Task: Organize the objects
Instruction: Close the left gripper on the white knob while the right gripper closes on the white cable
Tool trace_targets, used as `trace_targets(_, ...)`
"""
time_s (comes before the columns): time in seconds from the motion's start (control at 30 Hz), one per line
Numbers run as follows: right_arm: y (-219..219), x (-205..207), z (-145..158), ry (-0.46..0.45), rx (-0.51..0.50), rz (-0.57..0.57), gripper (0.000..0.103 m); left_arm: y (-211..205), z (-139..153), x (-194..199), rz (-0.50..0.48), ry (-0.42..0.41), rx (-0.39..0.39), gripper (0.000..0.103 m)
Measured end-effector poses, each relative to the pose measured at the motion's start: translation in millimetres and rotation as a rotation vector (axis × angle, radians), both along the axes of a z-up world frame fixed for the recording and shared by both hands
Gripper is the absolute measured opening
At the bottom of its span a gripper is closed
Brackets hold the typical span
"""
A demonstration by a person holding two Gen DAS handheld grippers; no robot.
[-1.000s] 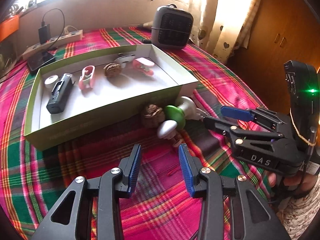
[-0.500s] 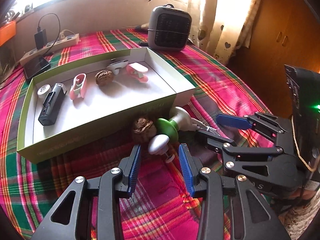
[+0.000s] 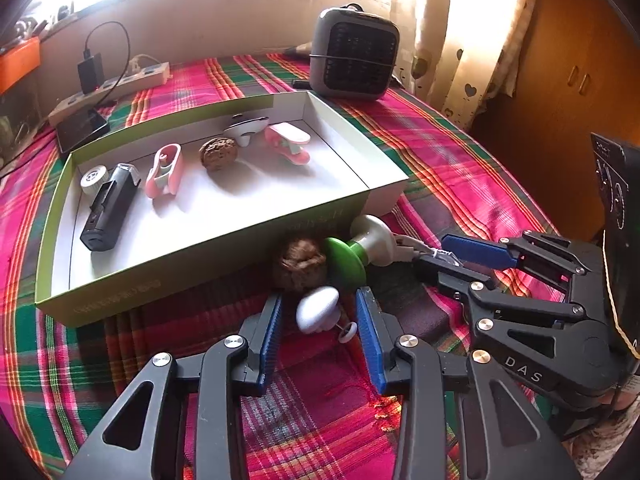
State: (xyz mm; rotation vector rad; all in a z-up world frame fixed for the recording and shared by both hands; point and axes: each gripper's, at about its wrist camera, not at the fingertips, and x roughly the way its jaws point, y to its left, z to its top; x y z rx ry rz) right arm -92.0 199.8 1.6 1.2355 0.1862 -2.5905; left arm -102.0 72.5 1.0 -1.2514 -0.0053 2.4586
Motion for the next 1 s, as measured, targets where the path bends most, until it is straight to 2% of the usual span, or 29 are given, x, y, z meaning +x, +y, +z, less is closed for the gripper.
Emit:
trace_targets(0.27, -3.0, 1.8, 0.2, 0.004, 0.006, 0.013, 0.022, -7.7, -0.5, 2.0, 0.013, -0.001, -0.001, 0.02)
trace_targets(0.57, -4.3, 7.1, 0.2, 0.001, 0.005, 0.016, 0.013, -16.9, -0.7, 7.0, 0.016, -0.001, 0.008, 0.02)
trace_targets(1.0, -3.5, 24.5, 1.0, -0.026, -0.012, 0.017, 0.013, -43.0, -0.8, 22.0, 0.028, -0.004, 0.003, 0.02)
